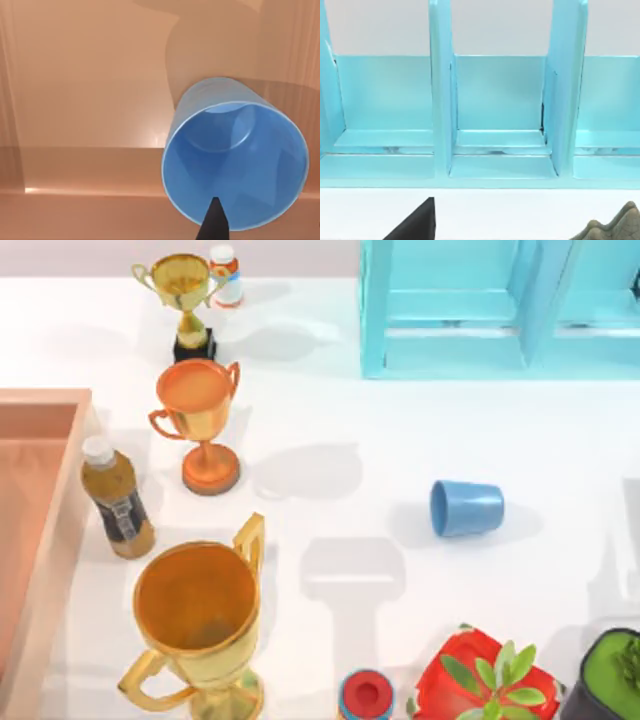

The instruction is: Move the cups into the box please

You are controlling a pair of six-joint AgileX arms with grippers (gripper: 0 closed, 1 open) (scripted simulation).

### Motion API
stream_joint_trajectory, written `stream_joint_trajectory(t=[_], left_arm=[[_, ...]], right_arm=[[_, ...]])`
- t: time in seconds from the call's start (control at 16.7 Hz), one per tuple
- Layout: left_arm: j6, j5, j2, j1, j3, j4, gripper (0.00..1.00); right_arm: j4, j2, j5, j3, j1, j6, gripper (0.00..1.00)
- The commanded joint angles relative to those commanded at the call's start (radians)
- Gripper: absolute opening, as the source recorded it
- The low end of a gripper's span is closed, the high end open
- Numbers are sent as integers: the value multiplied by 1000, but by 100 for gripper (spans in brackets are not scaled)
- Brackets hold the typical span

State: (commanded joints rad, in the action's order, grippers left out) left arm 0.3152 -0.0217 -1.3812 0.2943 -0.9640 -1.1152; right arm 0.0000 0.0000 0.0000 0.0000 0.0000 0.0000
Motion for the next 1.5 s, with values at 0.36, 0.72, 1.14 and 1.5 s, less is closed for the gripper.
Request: stream_joint_trajectory(t=[0.36, 0.72, 1.14, 1.5], left_arm=[[0, 0, 0, 0, 0, 0, 100], [0, 0, 0, 0, 0, 0, 100], [-2, -1, -13, 0, -147, -138, 100], [-4, -3, -10, -5, -375, -370, 100]], right_arm=[[0, 0, 0, 0, 0, 0, 100], [0, 0, 0, 0, 0, 0, 100], [0, 0, 0, 0, 0, 0, 100], [0, 0, 0, 0, 0, 0, 100]])
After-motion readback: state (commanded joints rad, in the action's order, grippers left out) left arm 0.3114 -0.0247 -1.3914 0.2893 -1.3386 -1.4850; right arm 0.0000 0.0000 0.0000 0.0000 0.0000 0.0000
